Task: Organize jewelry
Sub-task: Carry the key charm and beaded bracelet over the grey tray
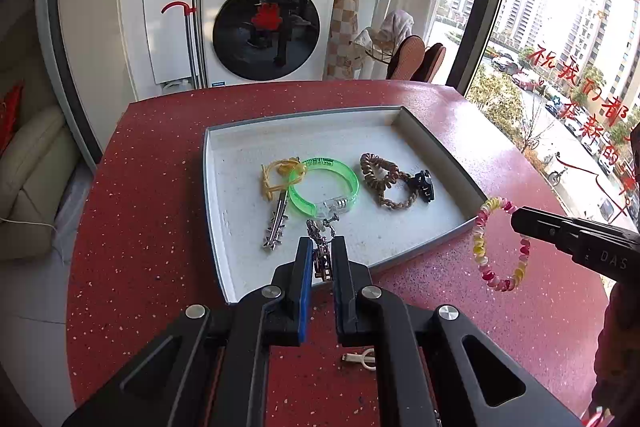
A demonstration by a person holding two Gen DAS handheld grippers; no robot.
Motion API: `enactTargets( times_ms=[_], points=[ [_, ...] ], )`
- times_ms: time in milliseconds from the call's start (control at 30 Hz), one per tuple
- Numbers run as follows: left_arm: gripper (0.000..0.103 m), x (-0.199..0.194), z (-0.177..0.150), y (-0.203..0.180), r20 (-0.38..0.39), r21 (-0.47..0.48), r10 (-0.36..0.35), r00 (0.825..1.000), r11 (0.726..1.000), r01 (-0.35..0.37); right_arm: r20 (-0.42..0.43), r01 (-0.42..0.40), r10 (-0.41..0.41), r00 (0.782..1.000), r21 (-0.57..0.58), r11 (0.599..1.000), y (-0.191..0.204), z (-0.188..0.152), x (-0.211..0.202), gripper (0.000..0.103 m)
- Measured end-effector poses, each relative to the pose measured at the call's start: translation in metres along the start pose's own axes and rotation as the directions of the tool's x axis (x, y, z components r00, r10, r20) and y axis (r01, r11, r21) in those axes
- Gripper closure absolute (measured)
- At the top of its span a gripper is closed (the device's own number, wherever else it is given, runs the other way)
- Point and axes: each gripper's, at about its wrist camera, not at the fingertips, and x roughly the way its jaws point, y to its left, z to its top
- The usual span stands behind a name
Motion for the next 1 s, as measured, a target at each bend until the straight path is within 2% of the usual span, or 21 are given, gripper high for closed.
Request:
enactTargets(
  times_ms=[600, 800, 1000],
  points=[
    [0.076, 0.023, 0.045, 0.015, 0.021, -0.024, 0.016, 1.000, 1.000, -0.016, 0.009, 0.026, -0.026, 1.000, -0.025, 0.999, -0.005, 0.051, 0.032, 0.093],
    [0.076, 0.039, 0.052, 0.021, -0.004, -0.053, 0.011, 1.000, 0.999, -0.011, 0.010, 0.031, -0.031, 0.999, -0.019, 0.999, -0.010, 0.067, 0.048, 0.093],
    [0.076, 0.065, 0.051, 0.021, -0.045, -0.056, 0.035, 0.998, 0.998, -0.037, -0.013, 0.042, -0.042, 0.999, 0.026, 0.999, -0.020, 0.077, 0.075, 0.093]
  ],
)
